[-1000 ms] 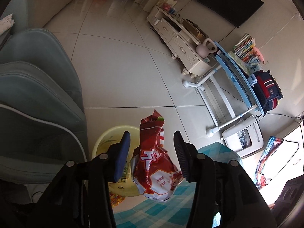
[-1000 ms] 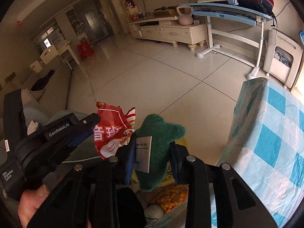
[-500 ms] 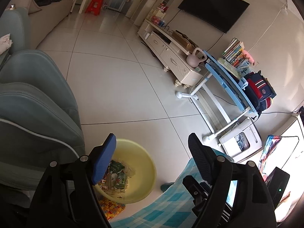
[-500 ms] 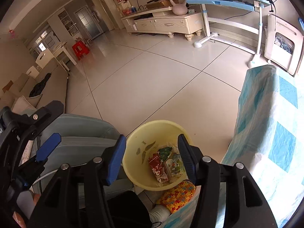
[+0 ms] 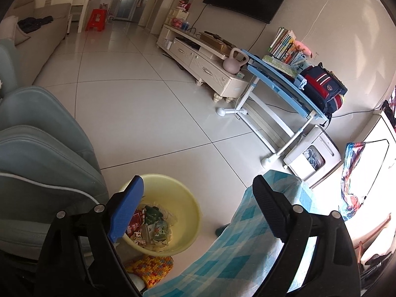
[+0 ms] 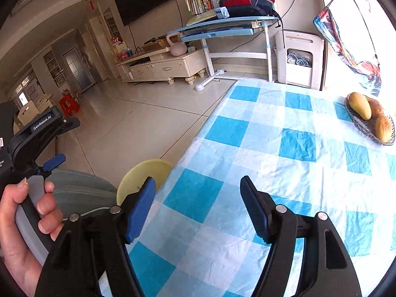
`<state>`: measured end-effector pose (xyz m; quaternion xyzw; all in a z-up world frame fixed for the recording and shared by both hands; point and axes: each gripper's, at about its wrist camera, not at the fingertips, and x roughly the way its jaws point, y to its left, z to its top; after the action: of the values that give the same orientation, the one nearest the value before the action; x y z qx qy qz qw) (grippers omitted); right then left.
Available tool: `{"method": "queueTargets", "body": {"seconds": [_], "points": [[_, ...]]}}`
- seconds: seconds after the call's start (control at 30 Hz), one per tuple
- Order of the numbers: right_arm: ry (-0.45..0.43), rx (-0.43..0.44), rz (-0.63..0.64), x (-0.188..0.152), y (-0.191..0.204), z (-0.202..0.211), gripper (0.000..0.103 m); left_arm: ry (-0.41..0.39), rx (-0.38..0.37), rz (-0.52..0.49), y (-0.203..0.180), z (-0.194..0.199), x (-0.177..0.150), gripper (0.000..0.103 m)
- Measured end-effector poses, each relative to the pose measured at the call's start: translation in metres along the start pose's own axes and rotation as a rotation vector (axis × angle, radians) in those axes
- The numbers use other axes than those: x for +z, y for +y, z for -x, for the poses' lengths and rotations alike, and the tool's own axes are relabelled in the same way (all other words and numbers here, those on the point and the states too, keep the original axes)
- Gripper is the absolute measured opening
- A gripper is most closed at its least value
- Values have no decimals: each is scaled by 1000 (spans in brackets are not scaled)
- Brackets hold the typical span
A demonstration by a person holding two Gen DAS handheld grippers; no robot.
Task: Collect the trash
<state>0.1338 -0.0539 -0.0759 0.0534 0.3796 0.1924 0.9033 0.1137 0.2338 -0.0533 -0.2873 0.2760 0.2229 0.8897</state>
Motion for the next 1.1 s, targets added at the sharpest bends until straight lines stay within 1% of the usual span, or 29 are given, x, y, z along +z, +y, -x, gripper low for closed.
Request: {"method": "queueTargets", "body": {"seconds": [0.17,0.37,0.43,0.7,0.93,1.1], "points": [[-12,-62,-59,-12,-27,9,70,7,-29,-111,-22,7,-11,88],[-11,-91,-121,-32,-44,15,70,33,-63,-194,-39,13,-21,90],[-8,-92,-136,-33,-47,15,70,39,-74,-212,-44,15,-24,91],[-32,-116,-103,-37,-44,21,71,55,-122,-301,-64,24,-36,92],[-66,-133,-91,-42,-41,31,72,53,-169,-417,-88,36,-52,94],[-130,-163,-78,-41,-39,54,72,63,-216,-492,-106,48,-63,96]]}}
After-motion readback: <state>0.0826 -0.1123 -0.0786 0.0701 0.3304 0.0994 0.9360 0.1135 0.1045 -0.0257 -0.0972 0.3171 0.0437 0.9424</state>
